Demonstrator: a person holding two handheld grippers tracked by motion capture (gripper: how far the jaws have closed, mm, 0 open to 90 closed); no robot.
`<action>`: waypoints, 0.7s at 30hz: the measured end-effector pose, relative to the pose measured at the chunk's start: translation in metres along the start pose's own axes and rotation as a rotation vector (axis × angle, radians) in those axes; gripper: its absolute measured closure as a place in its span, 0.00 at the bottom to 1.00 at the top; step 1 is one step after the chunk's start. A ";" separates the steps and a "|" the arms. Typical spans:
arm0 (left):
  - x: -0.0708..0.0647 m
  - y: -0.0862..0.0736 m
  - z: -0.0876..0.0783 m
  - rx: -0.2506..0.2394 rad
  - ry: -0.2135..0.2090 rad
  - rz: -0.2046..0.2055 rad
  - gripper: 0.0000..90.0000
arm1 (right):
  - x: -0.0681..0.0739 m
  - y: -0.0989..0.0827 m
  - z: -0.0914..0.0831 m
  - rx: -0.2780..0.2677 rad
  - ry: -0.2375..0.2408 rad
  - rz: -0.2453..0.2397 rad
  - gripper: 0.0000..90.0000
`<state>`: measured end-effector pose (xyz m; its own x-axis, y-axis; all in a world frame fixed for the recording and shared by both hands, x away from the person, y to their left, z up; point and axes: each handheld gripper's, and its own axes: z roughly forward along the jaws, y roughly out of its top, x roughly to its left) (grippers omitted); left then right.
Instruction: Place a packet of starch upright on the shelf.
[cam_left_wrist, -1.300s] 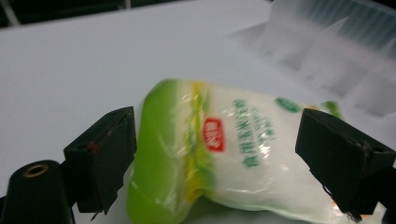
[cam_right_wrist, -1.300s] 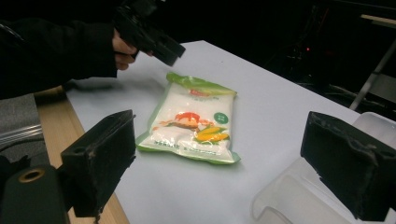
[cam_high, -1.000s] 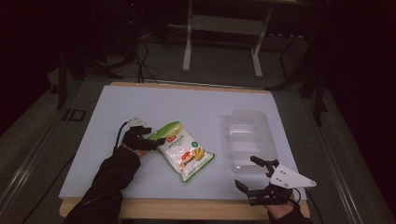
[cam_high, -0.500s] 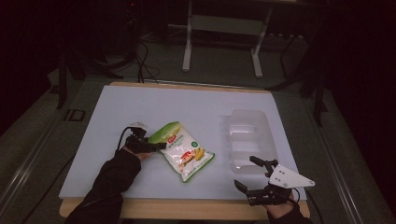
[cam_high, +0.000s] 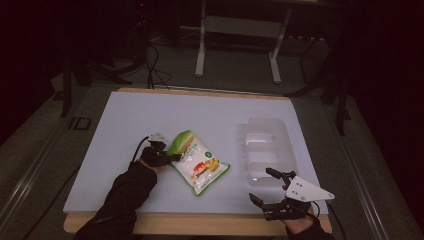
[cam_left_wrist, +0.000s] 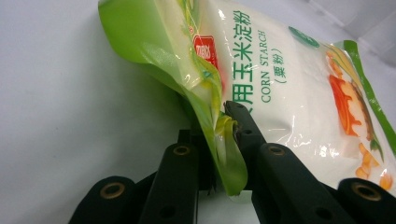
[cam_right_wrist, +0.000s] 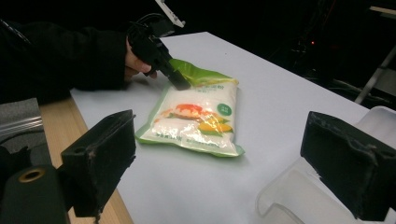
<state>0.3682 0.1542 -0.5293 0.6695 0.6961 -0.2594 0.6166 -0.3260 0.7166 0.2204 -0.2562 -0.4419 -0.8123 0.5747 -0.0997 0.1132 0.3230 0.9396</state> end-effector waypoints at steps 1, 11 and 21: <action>-0.001 0.001 -0.001 -0.002 0.002 0.003 0.93 | 0.000 0.000 0.000 0.001 0.000 0.001 0.11; -0.020 0.016 -0.023 -0.067 0.008 0.067 0.94 | -0.003 0.001 -0.004 -0.031 -0.040 0.021 0.11; -0.052 0.039 -0.042 -0.120 0.025 0.154 0.95 | -0.004 0.002 -0.004 0.001 -0.080 0.020 0.11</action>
<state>0.3400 0.1320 -0.4613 0.7409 0.6598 -0.1255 0.4526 -0.3524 0.8191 0.2213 -0.2613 -0.4385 -0.7614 0.6395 -0.1063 0.1297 0.3110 0.9415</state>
